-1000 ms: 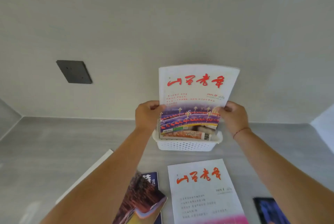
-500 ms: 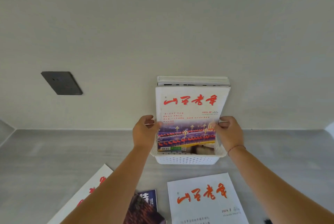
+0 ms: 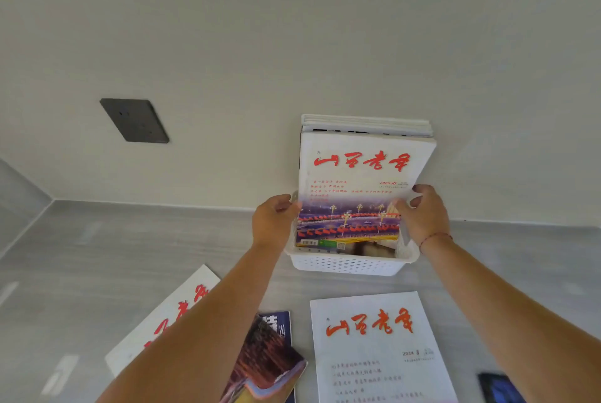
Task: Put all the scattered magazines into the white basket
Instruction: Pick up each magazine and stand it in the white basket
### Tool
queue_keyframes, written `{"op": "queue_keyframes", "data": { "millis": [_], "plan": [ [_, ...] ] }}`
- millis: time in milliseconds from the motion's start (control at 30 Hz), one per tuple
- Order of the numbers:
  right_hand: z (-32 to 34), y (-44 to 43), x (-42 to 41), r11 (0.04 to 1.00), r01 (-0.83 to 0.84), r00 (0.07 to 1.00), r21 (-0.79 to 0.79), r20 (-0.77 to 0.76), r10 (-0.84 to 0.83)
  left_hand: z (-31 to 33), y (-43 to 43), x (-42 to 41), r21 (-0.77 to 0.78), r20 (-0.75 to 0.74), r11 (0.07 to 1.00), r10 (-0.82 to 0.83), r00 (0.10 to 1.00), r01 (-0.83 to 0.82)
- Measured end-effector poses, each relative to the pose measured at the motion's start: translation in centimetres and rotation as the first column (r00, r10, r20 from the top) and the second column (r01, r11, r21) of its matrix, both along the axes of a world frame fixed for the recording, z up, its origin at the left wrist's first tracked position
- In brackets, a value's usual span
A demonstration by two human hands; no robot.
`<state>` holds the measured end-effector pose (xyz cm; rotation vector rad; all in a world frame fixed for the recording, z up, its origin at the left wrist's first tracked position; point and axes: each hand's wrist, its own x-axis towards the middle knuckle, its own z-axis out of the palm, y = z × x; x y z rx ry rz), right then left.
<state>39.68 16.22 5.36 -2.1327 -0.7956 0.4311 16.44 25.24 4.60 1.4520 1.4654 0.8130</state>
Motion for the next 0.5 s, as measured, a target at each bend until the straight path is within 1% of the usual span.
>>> {"op": "queue_keyframes", "data": {
  "millis": [67,100,167,234,267,300,367,434,501],
  "plan": [
    [0.5,-1.2,-1.7,0.997,0.025,0.999,0.071,0.039,-0.028,-0.6,-1.0,-2.2,-0.012,-0.006,1.0,0.028,1.0,-0.028],
    [0.5,-2.0,-2.8,0.992,0.008,0.997,0.124,0.073,-0.018,-1.0,-1.8,-3.7,-0.013,-0.011,0.999,0.044,0.999,-0.044],
    [0.2,-4.0,-5.7,0.971,-0.076,0.99,0.226,0.13,0.047,-2.3,-3.8,-7.5,-0.026,-0.043,0.996,0.088,0.995,-0.089],
    [-0.8,-6.0,-8.9,0.946,-0.172,0.98,0.277,0.142,0.136,-3.8,-6.3,-11.7,-0.041,-0.128,0.987,0.148,0.981,-0.155],
    [-1.7,-6.9,-10.5,0.94,-0.221,0.972,0.262,0.139,0.189,-4.7,-7.7,-13.8,-0.037,-0.19,0.979,0.189,0.963,-0.2],
    [-2.7,-7.6,-12.2,0.939,-0.271,0.96,0.213,0.125,0.249,-5.5,-9.3,-15.8,-0.027,-0.251,0.968,0.236,0.939,-0.25],
    [-4.7,-8.6,-15.4,0.92,-0.386,0.922,0.073,0.058,0.382,-7.0,-12.4,-19.4,-0.013,-0.332,0.938,0.323,0.886,-0.347],
    [-6.4,-9.0,-18.3,0.865,-0.5,0.866,-0.042,-0.013,0.5,-8.0,-15.0,-22.3,-0.05,-0.353,0.896,0.397,0.847,-0.441],
    [-7.5,-9.1,-20.7,0.79,-0.599,0.8,-0.129,-0.048,0.598,-8.6,-16.8,-24.3,-0.114,-0.329,0.847,0.46,0.825,-0.519]
  ]
}}
